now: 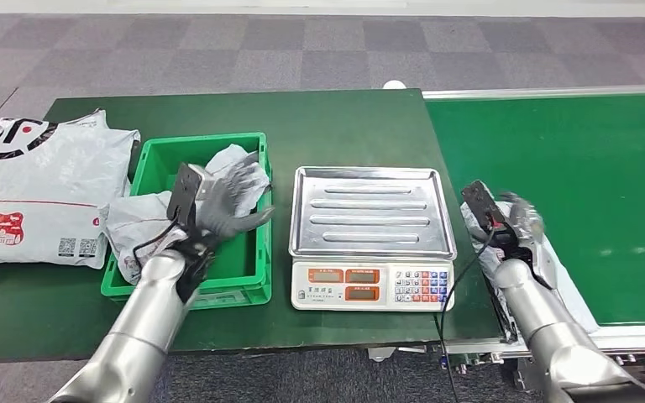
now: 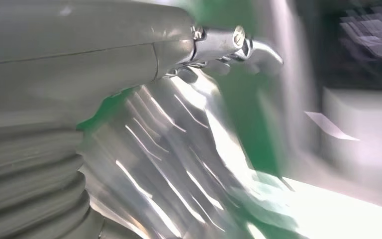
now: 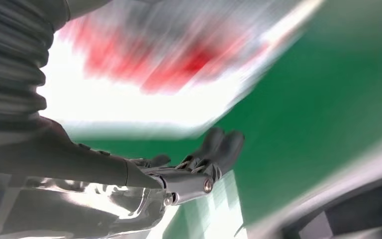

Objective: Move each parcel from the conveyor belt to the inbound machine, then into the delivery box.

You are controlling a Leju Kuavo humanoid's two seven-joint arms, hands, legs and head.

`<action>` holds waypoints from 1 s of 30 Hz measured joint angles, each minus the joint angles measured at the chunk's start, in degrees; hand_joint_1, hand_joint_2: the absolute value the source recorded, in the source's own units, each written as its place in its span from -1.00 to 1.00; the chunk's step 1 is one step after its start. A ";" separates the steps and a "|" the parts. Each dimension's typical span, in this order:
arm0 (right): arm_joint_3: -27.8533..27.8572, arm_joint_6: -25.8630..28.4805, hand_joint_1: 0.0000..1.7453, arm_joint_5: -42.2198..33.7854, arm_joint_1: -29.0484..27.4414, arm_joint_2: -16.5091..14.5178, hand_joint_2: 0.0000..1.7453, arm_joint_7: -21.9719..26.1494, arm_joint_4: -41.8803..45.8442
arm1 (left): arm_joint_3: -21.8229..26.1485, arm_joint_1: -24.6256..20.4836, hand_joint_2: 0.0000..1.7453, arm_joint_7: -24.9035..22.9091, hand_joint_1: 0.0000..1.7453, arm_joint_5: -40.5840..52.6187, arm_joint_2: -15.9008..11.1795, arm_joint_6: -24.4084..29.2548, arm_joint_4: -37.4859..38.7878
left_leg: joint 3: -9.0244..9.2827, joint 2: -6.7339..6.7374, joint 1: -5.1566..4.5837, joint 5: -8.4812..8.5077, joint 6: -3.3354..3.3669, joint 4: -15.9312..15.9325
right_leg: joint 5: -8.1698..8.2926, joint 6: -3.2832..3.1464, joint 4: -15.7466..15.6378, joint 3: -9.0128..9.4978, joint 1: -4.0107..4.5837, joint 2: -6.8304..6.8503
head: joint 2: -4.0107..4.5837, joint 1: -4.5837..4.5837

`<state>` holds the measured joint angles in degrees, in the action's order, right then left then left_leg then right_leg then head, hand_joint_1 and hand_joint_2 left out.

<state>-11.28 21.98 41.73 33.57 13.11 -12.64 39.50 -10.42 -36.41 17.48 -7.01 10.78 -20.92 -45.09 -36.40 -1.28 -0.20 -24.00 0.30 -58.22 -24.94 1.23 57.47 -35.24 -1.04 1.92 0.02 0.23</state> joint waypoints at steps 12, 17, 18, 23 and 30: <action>-0.94 1.66 -1.00 9.66 4.27 2.35 1.00 -2.48 -15.76 | -0.01 -5.81 1.00 0.90 -1.00 -8.12 4.98 -1.89 10.62 | 0.26 1.09 -0.07 -0.26 0.03 0.01 | 0.21 0.05 -0.09 -0.14 -0.07 -1.17 | -0.01 -0.03; -0.94 0.68 -1.00 9.43 4.60 2.49 1.00 -1.43 -16.82 | -0.01 -6.05 1.00 0.93 -1.00 -9.22 4.98 -1.47 11.41 | 0.25 1.08 -0.06 -0.26 0.03 0.01 | 0.19 0.04 -0.09 -0.13 -0.07 -1.15 | -0.01 -0.03; -0.94 0.07 -1.00 9.05 4.61 2.49 1.00 -0.94 -16.93 | -0.01 -6.06 1.00 0.94 -1.00 -9.39 4.98 -1.39 11.48 | 0.25 1.09 -0.07 -0.26 0.03 0.01 | 0.20 0.04 -0.09 -0.13 -0.07 -1.16 | 0.00 -0.02; -0.94 -0.95 -1.00 8.21 4.71 2.49 1.00 -0.04 -17.36 | -0.03 -6.15 1.00 0.94 -1.00 -9.66 4.96 -1.33 11.78 | 0.25 1.08 -0.07 -0.26 0.03 0.01 | 0.20 0.04 -0.09 -0.12 -0.07 -1.15 | -0.01 -0.02; -0.94 -1.10 -1.00 8.15 4.77 2.49 1.00 -0.04 -17.65 | -0.03 -6.25 1.00 0.94 -1.00 -9.69 4.96 -1.33 11.94 | 0.26 1.08 -0.07 -0.26 0.02 0.01 | 0.20 0.04 -0.09 -0.12 -0.07 -1.15 | 0.00 -0.03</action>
<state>-12.22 20.88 49.88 38.33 15.61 -12.67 21.85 -10.45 -42.66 18.43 -16.70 15.74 -22.25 -33.15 -36.14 -0.20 -0.27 -24.26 0.32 -58.21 -24.74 1.27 57.38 -35.36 -1.11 0.77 0.02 0.20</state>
